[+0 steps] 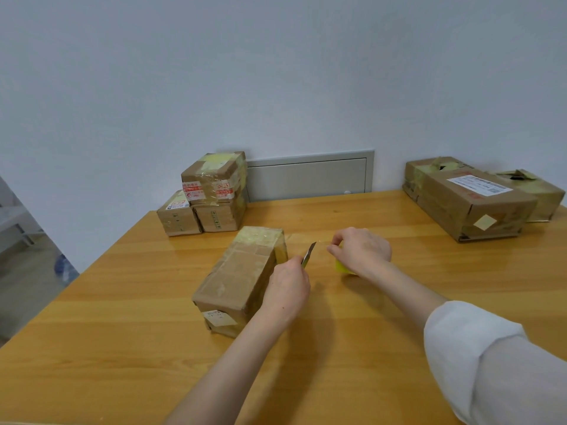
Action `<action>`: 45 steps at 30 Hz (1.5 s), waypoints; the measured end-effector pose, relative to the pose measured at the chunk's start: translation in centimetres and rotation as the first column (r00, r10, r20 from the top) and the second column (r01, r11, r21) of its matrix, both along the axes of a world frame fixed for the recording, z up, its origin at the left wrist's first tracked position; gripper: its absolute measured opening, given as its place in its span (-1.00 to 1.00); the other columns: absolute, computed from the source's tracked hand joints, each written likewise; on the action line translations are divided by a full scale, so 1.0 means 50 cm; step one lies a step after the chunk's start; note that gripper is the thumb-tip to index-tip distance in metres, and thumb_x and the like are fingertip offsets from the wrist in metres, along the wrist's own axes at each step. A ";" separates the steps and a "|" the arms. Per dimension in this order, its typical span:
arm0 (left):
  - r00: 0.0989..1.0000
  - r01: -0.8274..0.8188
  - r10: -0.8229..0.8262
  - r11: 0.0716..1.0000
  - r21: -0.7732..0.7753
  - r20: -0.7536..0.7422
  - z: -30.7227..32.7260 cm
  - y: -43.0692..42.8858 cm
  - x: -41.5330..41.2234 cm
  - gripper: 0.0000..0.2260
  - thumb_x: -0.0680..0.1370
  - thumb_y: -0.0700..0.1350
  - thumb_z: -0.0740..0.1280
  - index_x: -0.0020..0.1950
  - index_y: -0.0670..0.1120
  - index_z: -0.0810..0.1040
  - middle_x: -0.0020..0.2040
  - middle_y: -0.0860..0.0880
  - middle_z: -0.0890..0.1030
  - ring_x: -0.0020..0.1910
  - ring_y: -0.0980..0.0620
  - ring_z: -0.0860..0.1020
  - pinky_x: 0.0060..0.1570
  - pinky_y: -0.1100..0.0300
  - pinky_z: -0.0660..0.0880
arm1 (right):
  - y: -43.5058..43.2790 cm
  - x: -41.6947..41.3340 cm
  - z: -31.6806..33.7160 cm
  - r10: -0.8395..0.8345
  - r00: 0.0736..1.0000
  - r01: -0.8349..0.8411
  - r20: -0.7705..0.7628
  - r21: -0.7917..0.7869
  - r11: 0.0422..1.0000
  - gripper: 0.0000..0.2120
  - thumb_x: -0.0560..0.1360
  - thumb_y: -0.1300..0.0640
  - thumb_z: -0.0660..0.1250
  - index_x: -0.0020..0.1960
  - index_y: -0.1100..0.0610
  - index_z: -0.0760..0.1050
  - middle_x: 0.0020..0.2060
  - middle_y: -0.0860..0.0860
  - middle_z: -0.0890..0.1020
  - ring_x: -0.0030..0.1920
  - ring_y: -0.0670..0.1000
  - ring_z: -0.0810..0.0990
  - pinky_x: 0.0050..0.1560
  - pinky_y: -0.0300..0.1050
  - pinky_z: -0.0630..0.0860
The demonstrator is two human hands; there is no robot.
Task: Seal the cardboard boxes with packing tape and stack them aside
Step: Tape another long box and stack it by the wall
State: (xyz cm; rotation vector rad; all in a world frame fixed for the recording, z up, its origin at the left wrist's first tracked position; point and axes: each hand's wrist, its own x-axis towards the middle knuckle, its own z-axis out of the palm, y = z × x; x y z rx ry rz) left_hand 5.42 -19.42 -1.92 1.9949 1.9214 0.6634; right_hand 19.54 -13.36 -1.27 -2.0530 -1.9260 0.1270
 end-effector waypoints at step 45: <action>0.969 -0.005 -0.035 0.987 -0.161 -0.245 -0.009 0.030 0.020 -0.82 0.60 -0.28 0.14 0.11 -0.22 0.50 0.05 -0.15 0.57 -0.02 -0.10 0.54 -0.17 0.18 0.41 | -0.005 0.003 -0.002 -0.009 1.000 0.008 0.018 0.080 0.997 -0.81 0.52 -0.10 0.25 -0.03 -0.15 0.63 -0.12 -0.07 0.65 -0.18 0.04 0.51 -0.31 -0.18 0.29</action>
